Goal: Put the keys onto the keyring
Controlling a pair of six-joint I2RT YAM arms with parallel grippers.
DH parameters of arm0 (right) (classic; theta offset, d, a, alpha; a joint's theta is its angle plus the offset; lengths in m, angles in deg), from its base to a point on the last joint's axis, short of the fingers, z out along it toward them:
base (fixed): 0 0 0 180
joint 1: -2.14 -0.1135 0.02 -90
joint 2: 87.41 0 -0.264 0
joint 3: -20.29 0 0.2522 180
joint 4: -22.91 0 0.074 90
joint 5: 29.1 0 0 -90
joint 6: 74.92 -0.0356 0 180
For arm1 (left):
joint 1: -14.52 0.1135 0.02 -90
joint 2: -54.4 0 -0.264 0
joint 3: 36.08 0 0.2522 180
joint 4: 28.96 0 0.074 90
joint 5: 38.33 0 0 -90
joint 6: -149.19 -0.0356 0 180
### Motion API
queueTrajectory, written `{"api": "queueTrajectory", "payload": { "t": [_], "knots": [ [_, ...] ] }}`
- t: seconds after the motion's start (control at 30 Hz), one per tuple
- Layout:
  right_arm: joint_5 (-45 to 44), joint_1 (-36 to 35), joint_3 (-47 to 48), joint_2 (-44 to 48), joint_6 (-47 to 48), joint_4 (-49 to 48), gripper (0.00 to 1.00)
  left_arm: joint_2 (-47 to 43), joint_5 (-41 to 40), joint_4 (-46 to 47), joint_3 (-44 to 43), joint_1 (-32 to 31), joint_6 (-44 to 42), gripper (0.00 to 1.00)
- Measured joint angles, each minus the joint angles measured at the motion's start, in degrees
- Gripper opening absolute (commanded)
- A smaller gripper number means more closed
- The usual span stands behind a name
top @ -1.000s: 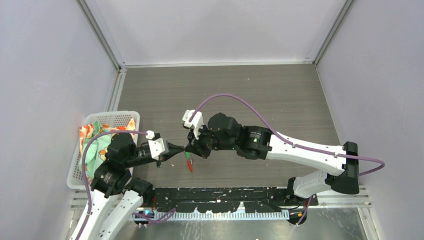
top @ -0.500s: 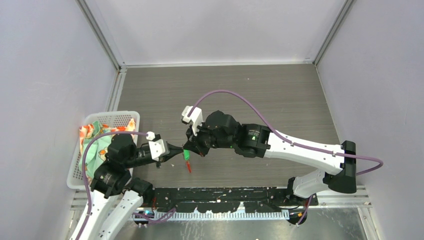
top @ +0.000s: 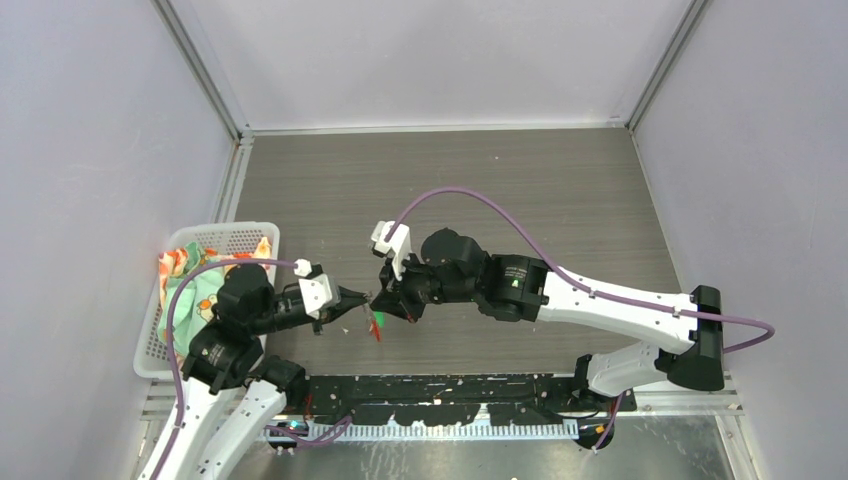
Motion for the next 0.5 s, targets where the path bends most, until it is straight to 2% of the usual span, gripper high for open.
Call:
{"api": "queueTrajectory", "payload": {
  "t": [0.5],
  "knots": [
    [0.3, 0.2, 0.2, -1.3, -0.5, -1.2, 0.01, -0.3, -0.1, 0.0, 0.0, 0.0, 0.4, 0.01]
  ]
}}
